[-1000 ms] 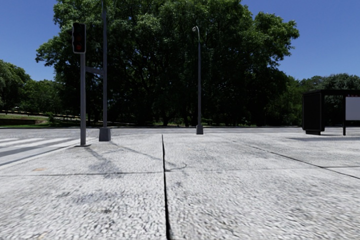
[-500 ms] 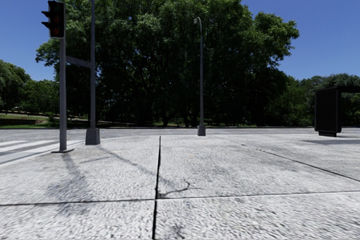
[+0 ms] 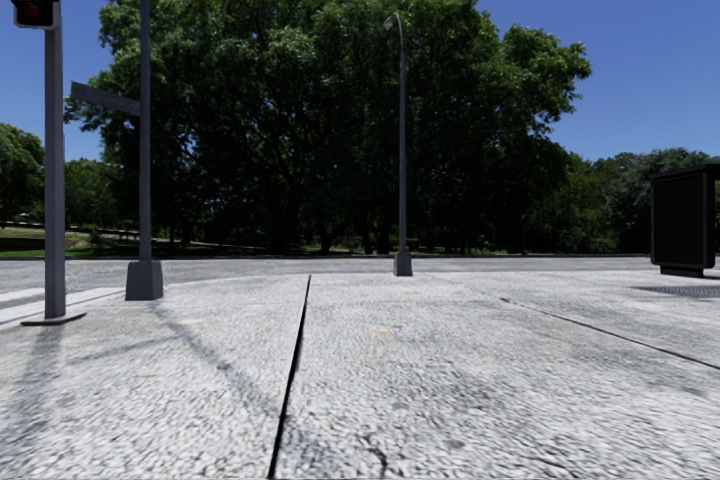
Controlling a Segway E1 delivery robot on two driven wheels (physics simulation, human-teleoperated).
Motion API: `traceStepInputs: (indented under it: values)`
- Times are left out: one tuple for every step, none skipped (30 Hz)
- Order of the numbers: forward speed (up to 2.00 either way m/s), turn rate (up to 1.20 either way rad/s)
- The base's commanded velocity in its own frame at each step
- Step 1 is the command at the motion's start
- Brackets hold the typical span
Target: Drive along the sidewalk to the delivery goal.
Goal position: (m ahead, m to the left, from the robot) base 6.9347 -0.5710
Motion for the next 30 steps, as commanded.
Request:
traceStepInputs:
  values:
    - [2.00, -0.20]
    - [2.00, -0.20]
    - [2.00, -0.20]
    - [2.00, -0.20]
    - [2.00, -0.21]
    - [2.00, -0.23]
    - [2.00, -0.26]
    - [2.00, -0.26]
    - [2.00, -0.26]
    - [2.00, -0.26]
    - [2.00, -0.26]
    - [2.00, -0.26]
    - [2.00, -0.26]
    - [2.00, -0.26]
    - [2.00, -0.26]
    - [2.00, -0.26]
    - [2.00, -0.26]
    - [2.00, -0.26]
    - [2.00, -0.26]
    - [2.00, -0.26]
    - [2.00, -0.26]
    - [2.00, -0.26]
    - [2.00, -0.26]
    - [2.00, -0.26]
    - [2.00, -0.26]
    - [2.00, -0.26]
    - [2.00, -0.26]
    - [2.00, -0.24]
    - [2.00, -0.02]
    - [2.00, 0.00]
